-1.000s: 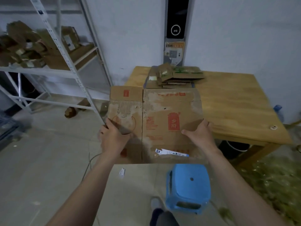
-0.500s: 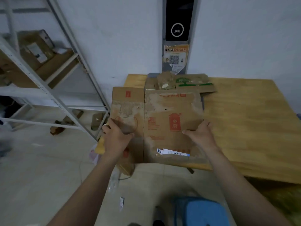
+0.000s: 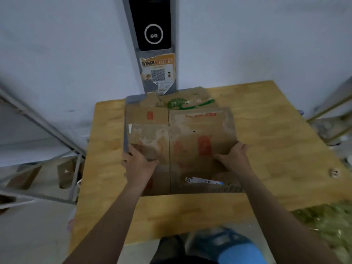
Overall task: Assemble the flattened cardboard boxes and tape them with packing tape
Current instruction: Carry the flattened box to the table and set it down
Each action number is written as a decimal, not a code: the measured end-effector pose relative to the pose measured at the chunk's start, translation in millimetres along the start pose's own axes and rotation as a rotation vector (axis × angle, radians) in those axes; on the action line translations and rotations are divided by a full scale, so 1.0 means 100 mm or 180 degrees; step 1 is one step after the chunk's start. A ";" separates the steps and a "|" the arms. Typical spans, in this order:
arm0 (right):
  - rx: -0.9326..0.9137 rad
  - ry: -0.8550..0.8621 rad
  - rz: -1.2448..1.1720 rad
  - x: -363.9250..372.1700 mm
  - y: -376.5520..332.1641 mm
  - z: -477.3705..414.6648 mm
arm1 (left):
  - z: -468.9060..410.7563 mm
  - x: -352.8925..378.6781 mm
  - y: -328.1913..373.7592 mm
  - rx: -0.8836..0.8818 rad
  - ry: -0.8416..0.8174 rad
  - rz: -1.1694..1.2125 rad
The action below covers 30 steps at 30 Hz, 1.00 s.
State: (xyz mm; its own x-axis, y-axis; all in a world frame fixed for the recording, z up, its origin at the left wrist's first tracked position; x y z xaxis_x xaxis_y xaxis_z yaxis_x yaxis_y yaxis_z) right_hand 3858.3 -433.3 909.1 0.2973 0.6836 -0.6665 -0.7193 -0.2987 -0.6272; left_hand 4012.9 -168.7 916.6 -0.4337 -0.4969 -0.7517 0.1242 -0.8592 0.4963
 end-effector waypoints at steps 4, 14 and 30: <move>0.0312 0.0126 0.0055 -0.19 0.07 -0.25 | -0.36 0.21 0.40 0.0109 -0.0264 -0.0090; 0.0609 0.0186 0.0098 -0.60 0.34 -0.69 | -0.72 0.73 0.99 0.0218 -0.0665 -0.0124; 0.0258 -0.0521 0.0202 -1.40 1.22 -2.35 | -0.65 1.94 2.01 -0.0396 -0.0132 -0.0003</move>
State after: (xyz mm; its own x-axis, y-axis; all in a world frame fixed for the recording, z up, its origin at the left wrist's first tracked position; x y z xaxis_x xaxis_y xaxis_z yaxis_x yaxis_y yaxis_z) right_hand 3876.3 -721.9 831.0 0.1485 0.7663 -0.6251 -0.7836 -0.2945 -0.5471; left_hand 4012.0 -446.1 842.2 -0.4702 -0.4929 -0.7321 0.2323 -0.8694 0.4361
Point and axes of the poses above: each hand's wrist, its own z-axis away from the middle knuckle, its own x-axis out of the palm, y = z × x, the point moved 1 cm from there along -z, towards the middle knuckle, and after that the axes turned 8 degrees about -y, right-handed, at the moved point
